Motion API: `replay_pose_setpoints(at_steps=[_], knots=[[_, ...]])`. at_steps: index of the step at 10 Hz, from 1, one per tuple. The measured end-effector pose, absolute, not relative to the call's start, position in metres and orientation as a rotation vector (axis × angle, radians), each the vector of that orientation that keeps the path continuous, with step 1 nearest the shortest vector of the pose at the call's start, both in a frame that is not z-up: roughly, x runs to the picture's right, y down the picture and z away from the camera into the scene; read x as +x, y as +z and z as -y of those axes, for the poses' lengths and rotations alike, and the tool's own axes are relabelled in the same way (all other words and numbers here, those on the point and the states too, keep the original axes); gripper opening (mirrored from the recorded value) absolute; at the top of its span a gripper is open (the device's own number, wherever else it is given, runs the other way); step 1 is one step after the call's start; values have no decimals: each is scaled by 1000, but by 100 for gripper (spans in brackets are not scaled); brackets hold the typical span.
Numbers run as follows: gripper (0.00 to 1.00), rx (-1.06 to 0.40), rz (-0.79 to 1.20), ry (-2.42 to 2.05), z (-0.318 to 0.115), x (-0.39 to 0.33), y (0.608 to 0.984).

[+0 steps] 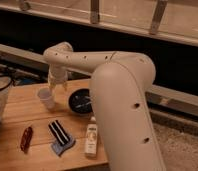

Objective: Pick up the ceramic cup

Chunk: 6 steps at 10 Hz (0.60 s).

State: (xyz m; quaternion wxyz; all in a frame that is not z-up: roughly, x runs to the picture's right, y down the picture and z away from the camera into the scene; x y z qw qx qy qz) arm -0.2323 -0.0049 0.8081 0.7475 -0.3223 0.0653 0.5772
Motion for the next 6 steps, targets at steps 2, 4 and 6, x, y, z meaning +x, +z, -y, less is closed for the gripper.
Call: replay_pose_setpoints(at_steps=[2, 4, 6], knots=[[80, -712, -121, 1246, 9, -246, 809], [80, -739, -123, 1241, 5, -251, 819], [80, -773, -137, 1250, -5, -250, 836]])
